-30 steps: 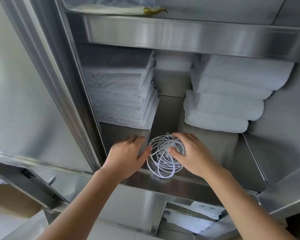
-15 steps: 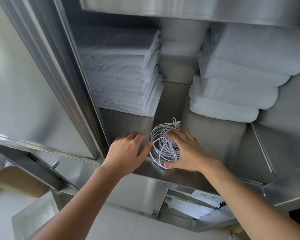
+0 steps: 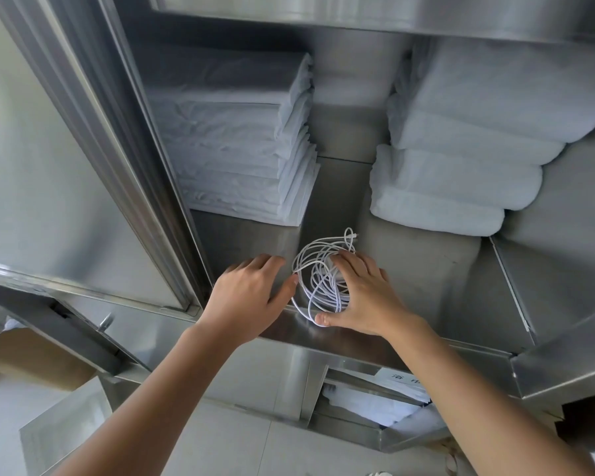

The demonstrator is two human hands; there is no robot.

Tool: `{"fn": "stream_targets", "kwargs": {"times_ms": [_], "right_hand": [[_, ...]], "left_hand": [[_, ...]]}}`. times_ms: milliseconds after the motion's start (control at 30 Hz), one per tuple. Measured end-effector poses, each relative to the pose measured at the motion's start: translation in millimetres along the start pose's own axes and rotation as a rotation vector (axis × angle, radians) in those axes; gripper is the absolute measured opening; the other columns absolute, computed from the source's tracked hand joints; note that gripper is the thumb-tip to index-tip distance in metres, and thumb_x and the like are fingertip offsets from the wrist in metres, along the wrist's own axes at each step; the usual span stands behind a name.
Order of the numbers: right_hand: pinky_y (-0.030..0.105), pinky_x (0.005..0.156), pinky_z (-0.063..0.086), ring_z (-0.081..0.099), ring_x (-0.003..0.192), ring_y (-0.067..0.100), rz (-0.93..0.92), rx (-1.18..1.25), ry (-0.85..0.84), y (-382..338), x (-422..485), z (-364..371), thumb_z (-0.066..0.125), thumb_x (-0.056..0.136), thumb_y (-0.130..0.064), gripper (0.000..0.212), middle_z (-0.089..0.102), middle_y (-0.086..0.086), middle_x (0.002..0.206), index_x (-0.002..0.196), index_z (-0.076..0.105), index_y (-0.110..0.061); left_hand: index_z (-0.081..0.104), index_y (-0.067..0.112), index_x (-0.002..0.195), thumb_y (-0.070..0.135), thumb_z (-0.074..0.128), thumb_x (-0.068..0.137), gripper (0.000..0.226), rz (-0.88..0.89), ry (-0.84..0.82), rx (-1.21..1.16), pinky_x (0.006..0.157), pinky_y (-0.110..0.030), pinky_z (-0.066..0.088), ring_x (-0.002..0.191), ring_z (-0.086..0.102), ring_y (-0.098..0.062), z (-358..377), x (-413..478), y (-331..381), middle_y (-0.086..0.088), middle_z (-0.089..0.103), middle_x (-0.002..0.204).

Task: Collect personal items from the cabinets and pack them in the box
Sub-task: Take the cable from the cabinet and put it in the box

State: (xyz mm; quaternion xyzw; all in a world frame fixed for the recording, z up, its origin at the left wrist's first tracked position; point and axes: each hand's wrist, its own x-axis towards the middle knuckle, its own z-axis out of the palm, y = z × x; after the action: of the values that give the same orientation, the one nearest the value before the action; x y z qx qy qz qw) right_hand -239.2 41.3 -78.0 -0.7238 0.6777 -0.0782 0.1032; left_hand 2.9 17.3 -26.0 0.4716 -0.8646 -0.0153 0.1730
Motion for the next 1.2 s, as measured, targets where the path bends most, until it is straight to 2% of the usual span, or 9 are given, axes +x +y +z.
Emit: {"fn": "stream_targets", "kwargs": {"times_ms": [133, 300, 367, 467, 533, 600, 833, 1067, 1200], "right_hand": [[0.049, 0.121, 0.023, 0.009, 0.154, 0.026, 0.001, -0.014, -0.005, -0.7, -12.2, 0.5, 0.059, 0.059, -0.093, 0.127, 0.013, -0.007, 0.168, 0.160, 0.014, -0.031], [0.048, 0.119, 0.027, 0.020, 0.149, 0.025, 0.014, -0.106, 0.013, -0.9, -22.1, 0.4, 0.070, 0.053, -0.090, 0.131, 0.022, -0.006, 0.165, 0.158, 0.018, -0.031], [0.049, 0.122, 0.020, 0.018, 0.151, 0.025, 0.021, -0.131, 0.040, -1.7, -23.2, 2.2, 0.068, 0.054, -0.090, 0.130, 0.022, -0.004, 0.165, 0.158, 0.019, -0.029], [0.053, 0.128, 0.004, -0.001, 0.159, 0.026, -0.002, -0.079, 0.017, 2.0, -24.8, 6.8, 0.069, 0.057, -0.089, 0.134, 0.004, -0.002, 0.171, 0.161, 0.010, -0.028], [0.050, 0.128, 0.008, -0.003, 0.159, 0.024, -0.013, -0.012, -0.012, 5.6, -26.3, 7.4, 0.073, 0.056, -0.086, 0.137, -0.001, -0.006, 0.172, 0.161, 0.004, -0.031], [0.050, 0.125, 0.017, 0.001, 0.158, 0.023, -0.016, 0.003, -0.018, 6.3, -28.8, 6.8, 0.074, 0.055, -0.086, 0.137, 0.002, -0.008, 0.170, 0.160, 0.003, -0.032], [0.045, 0.119, 0.035, 0.029, 0.147, 0.022, 0.005, -0.030, 0.087, 0.1, -42.8, 7.3, 0.077, 0.058, -0.081, 0.123, 0.029, -0.008, 0.162, 0.157, 0.027, -0.028], [0.040, 0.112, 0.041, 0.040, 0.136, 0.024, 0.038, -0.031, 0.124, -4.0, -48.6, 6.0, 0.079, 0.068, -0.071, 0.104, 0.043, -0.005, 0.152, 0.152, 0.038, -0.025], [0.038, 0.103, 0.047, 0.047, 0.126, 0.026, 0.039, -0.036, 0.163, -7.5, -51.7, 7.2, 0.080, 0.069, -0.065, 0.092, 0.051, -0.003, 0.143, 0.144, 0.046, -0.023]], "left_hand": [[0.053, 0.023, 0.123, 0.061, 0.024, 0.096, 0.056, -0.014, -0.011, 0.001, 0.077, -0.034, 0.050, 0.091, 0.066, -0.022, -2.1, -2.6, 0.1, 0.002, 0.068, 0.110], [0.047, 0.023, 0.130, 0.065, 0.020, 0.095, 0.061, -0.026, -0.035, -0.012, 0.077, -0.033, 0.049, 0.091, 0.067, -0.020, -0.9, -7.4, 2.3, 0.003, 0.068, 0.114], [0.047, 0.023, 0.129, 0.062, 0.025, 0.096, 0.055, -0.015, -0.032, -0.012, 0.078, -0.032, 0.049, 0.089, 0.067, -0.019, 0.5, -8.6, 4.6, 0.003, 0.068, 0.113], [0.047, 0.023, 0.127, 0.059, 0.030, 0.097, 0.050, -0.001, -0.024, -0.018, 0.078, -0.033, 0.049, 0.089, 0.067, -0.019, 1.4, -9.3, 7.0, 0.004, 0.068, 0.109], [0.048, 0.023, 0.126, 0.059, 0.030, 0.097, 0.050, 0.000, -0.023, -0.022, 0.079, -0.034, 0.050, 0.091, 0.067, -0.020, 1.4, -10.4, 7.0, 0.003, 0.068, 0.108], [0.049, 0.023, 0.126, 0.060, 0.029, 0.097, 0.051, -0.002, -0.025, -0.017, 0.080, -0.034, 0.050, 0.094, 0.066, -0.020, 1.4, -12.1, 6.7, 0.003, 0.068, 0.110], [0.048, 0.025, 0.129, 0.063, 0.023, 0.095, 0.057, -0.014, -0.060, -0.031, 0.086, -0.034, 0.049, 0.103, 0.065, -0.019, 5.5, -17.5, 10.8, 0.004, 0.066, 0.119], [0.053, 0.025, 0.125, 0.062, 0.025, 0.096, 0.054, -0.010, -0.075, -0.033, 0.087, -0.032, 0.048, 0.102, 0.065, -0.018, 8.5, -23.9, 16.8, 0.005, 0.066, 0.119], [0.055, 0.025, 0.124, 0.060, 0.028, 0.097, 0.051, 0.001, -0.075, -0.024, 0.084, -0.031, 0.048, 0.100, 0.065, -0.017, 7.1, -25.4, 19.4, 0.006, 0.066, 0.117]]}}
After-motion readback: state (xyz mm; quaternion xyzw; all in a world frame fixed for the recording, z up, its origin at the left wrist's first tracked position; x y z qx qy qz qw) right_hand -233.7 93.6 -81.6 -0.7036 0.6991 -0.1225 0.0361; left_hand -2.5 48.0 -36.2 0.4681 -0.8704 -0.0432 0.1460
